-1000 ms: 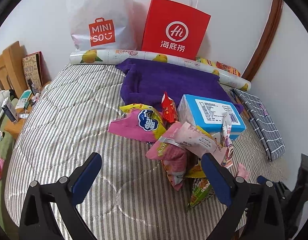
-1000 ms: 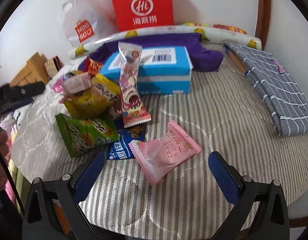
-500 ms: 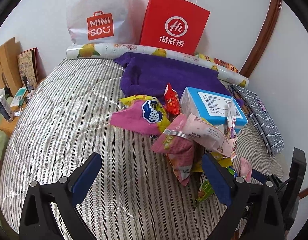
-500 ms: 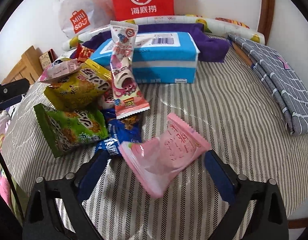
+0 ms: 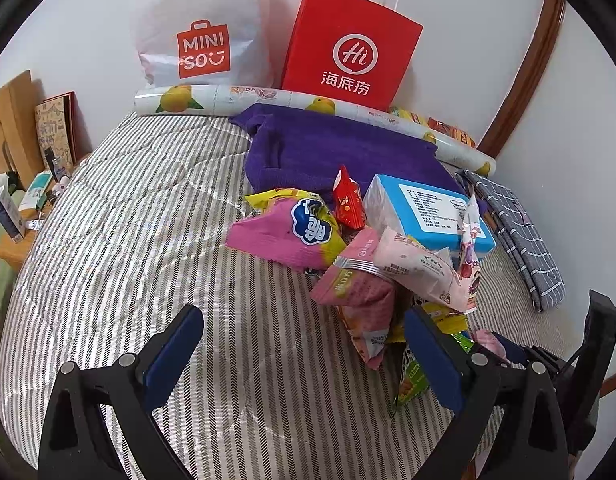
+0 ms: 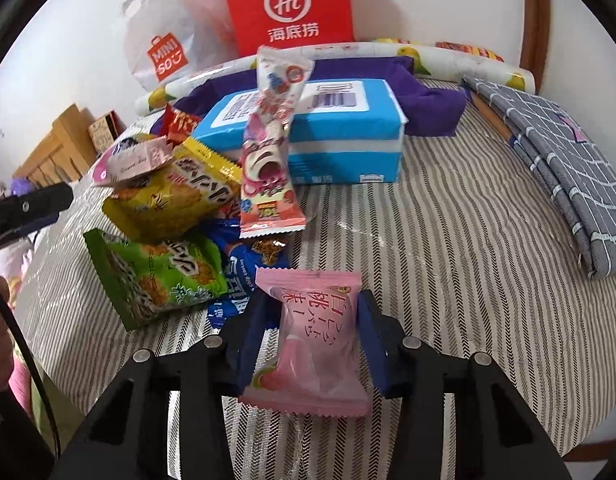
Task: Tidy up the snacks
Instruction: 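Lift the pink candy packet with the right tool while the left tool grasps the pink chip bag, then carry both held packets over the purple towel, then open both tools to drop the packets onto the purple towel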
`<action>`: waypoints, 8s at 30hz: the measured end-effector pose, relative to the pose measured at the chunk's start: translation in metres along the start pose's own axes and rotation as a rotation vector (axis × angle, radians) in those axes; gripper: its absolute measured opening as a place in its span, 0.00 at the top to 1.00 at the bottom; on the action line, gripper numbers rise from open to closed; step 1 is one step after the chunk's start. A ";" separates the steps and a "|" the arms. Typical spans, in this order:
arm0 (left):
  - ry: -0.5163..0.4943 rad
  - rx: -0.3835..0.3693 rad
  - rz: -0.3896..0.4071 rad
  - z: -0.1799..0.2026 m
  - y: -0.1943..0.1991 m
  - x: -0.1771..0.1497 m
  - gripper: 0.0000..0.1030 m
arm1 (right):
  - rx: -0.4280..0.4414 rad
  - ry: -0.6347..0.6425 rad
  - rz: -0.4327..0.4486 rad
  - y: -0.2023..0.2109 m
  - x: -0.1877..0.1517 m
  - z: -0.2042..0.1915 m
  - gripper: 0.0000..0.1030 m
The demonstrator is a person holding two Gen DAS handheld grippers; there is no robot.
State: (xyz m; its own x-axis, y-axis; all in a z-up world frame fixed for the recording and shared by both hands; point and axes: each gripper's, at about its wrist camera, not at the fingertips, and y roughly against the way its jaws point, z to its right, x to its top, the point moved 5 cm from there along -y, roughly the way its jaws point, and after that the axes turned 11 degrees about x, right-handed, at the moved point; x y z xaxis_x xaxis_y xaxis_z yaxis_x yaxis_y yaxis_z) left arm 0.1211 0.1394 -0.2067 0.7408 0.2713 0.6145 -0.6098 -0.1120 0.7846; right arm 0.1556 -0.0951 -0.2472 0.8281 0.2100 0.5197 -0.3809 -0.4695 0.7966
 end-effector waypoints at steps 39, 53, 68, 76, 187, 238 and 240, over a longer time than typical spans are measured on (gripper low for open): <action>-0.001 -0.013 0.004 0.008 0.008 -0.002 0.03 | 0.008 -0.041 0.136 0.040 0.012 0.007 0.63; 0.023 -0.006 -0.018 -0.003 0.004 -0.006 0.03 | -0.004 -0.072 0.166 0.047 0.013 0.017 0.63; -0.044 0.025 -0.048 0.022 -0.017 -0.001 0.04 | -0.010 -0.074 0.182 0.051 0.014 0.026 0.63; -0.051 -0.009 -0.082 0.034 -0.039 -0.003 0.10 | -0.005 -0.087 0.180 0.048 0.016 0.037 0.63; -0.104 -0.129 -0.023 0.069 -0.086 0.225 0.66 | -0.021 0.025 0.282 -0.020 0.268 0.037 0.64; -0.152 -0.051 -0.302 0.082 -0.196 0.191 0.65 | -0.066 0.011 0.025 -0.123 0.256 0.080 0.42; -0.153 -0.056 -0.306 0.083 -0.197 0.192 0.65 | -0.059 0.014 0.043 -0.120 0.258 0.078 0.39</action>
State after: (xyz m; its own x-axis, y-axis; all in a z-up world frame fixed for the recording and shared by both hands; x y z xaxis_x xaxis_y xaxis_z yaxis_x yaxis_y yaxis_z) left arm 0.4064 0.1338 -0.2366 0.9229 0.1373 0.3598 -0.3640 0.0058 0.9314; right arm 0.4471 -0.0517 -0.2327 0.8049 0.2025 0.5578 -0.4400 -0.4271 0.7899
